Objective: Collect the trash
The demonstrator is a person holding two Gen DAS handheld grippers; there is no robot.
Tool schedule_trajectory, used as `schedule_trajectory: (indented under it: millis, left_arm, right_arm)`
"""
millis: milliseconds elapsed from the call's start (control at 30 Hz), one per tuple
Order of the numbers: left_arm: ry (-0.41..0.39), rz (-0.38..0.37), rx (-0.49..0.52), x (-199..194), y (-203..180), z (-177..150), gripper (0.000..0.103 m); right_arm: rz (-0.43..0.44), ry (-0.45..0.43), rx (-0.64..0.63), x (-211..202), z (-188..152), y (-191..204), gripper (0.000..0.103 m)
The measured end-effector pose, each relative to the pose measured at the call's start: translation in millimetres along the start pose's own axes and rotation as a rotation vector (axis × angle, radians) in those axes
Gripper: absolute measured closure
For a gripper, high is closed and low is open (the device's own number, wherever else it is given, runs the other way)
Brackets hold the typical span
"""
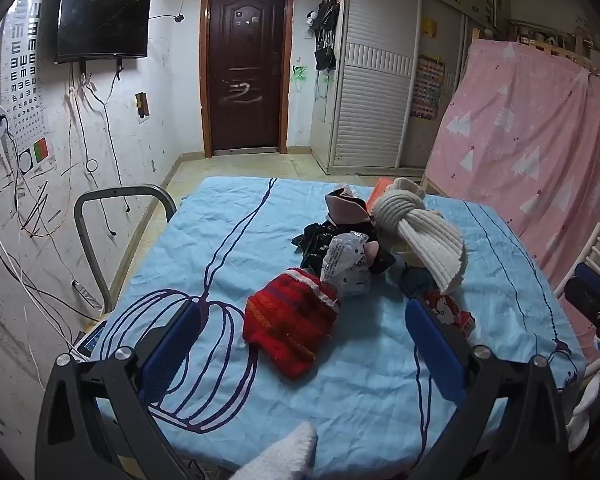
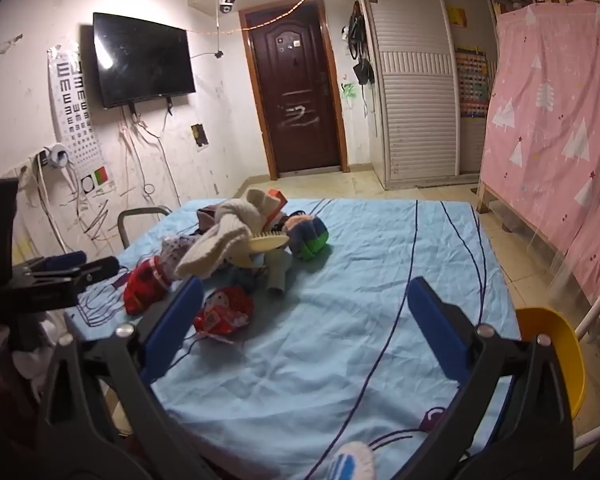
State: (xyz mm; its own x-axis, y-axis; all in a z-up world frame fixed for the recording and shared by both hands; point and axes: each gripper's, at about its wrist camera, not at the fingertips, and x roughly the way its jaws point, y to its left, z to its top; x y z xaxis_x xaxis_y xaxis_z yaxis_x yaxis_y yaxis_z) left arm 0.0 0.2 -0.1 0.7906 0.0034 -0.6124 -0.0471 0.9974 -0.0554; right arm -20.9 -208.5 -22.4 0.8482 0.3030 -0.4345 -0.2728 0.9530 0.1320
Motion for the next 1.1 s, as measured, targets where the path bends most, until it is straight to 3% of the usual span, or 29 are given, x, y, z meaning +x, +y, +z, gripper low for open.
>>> schedule_trajectory:
  millis: [1100]
  left_arm:
    - [0.009,0.005,0.013,2.9,-2.2,-3.4,0.01]
  right_arm:
    - [0.004,0.002,0.003,0.4,-1.0,1.4,0.005]
